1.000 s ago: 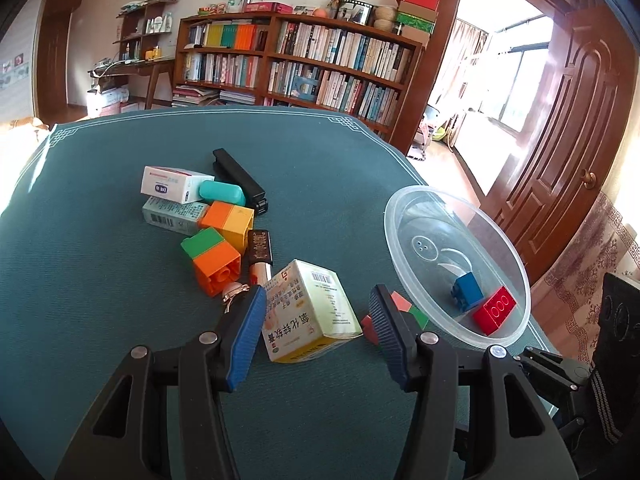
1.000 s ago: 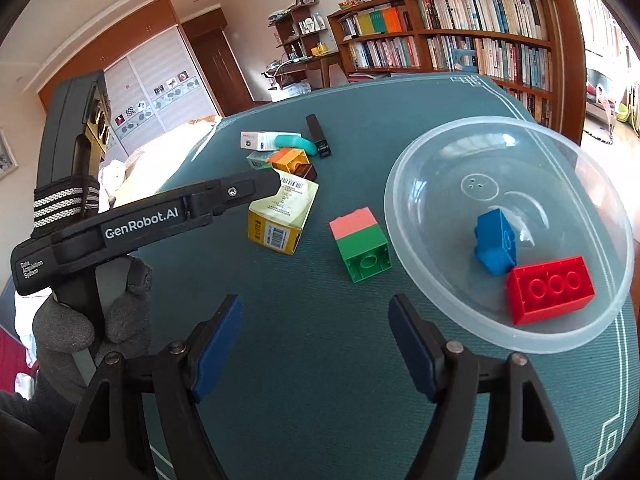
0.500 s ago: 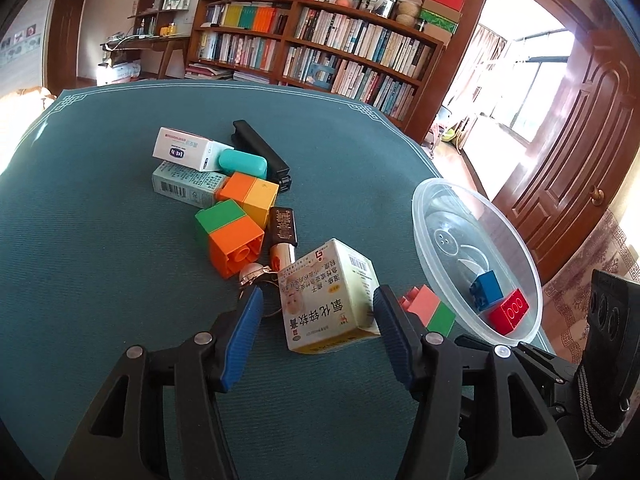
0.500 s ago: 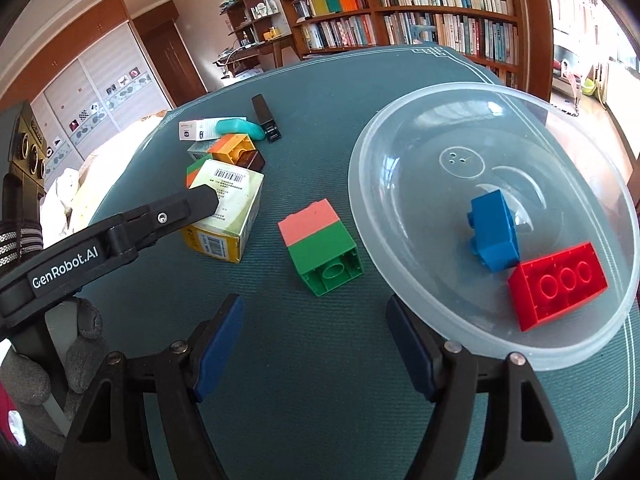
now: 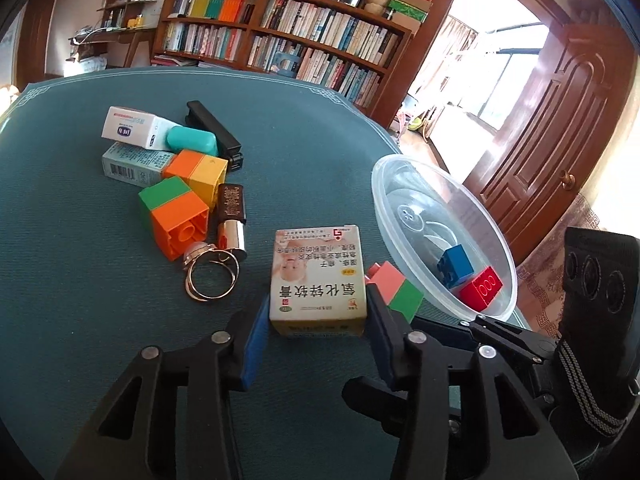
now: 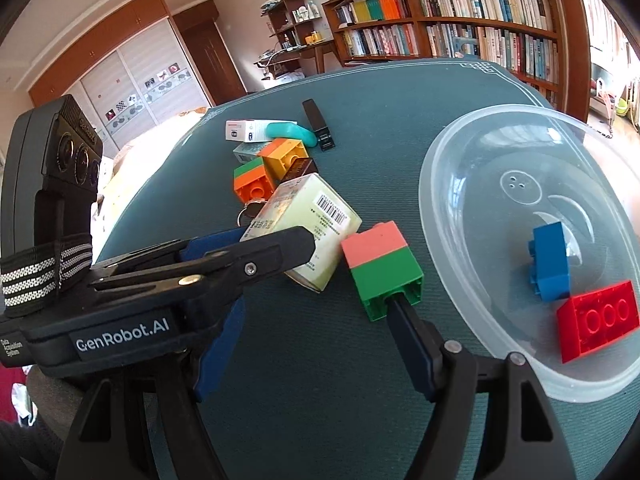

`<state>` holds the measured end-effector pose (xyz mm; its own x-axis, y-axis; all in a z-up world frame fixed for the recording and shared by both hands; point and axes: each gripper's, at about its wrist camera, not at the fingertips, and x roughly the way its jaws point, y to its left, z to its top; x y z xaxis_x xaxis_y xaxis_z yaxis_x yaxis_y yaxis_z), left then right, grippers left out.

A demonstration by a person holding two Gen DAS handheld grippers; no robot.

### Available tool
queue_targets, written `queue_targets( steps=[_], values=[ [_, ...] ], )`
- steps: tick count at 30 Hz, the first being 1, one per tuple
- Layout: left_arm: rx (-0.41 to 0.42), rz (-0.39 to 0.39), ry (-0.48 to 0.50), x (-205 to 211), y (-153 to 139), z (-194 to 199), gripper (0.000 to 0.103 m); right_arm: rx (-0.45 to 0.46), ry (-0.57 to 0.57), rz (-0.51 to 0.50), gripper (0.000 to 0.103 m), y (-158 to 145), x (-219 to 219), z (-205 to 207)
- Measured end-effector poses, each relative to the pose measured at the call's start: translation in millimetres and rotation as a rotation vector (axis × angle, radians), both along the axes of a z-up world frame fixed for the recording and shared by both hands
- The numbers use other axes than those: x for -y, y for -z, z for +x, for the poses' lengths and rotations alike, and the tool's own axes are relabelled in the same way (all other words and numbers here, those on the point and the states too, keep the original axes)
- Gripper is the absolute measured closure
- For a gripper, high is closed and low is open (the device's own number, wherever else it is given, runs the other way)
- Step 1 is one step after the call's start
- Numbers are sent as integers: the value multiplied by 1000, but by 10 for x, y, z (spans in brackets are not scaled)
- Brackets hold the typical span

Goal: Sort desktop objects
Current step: 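Grasp the yellow medicine box with the left gripper while the right gripper approaches the pink-green block, then grasp the pink-green lego block with the right gripper while the left gripper holds the box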

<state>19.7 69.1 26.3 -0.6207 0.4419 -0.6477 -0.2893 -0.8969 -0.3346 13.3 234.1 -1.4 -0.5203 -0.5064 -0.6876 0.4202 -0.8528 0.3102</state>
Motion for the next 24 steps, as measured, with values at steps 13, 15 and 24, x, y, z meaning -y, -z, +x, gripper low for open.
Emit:
queue_targets(
  steps=[13, 15, 24],
  values=[
    [-68, -170, -125, 400, -46, 311, 56, -12, 82, 18, 26, -39, -1, -29],
    [-72, -189, -147, 493, -44, 386, 56, -15, 87, 33, 25, -37, 51, -48],
    [-33, -149, -260, 983, 24, 505, 56, 25, -175, 13, 25, 38, 491, -35]
  ],
)
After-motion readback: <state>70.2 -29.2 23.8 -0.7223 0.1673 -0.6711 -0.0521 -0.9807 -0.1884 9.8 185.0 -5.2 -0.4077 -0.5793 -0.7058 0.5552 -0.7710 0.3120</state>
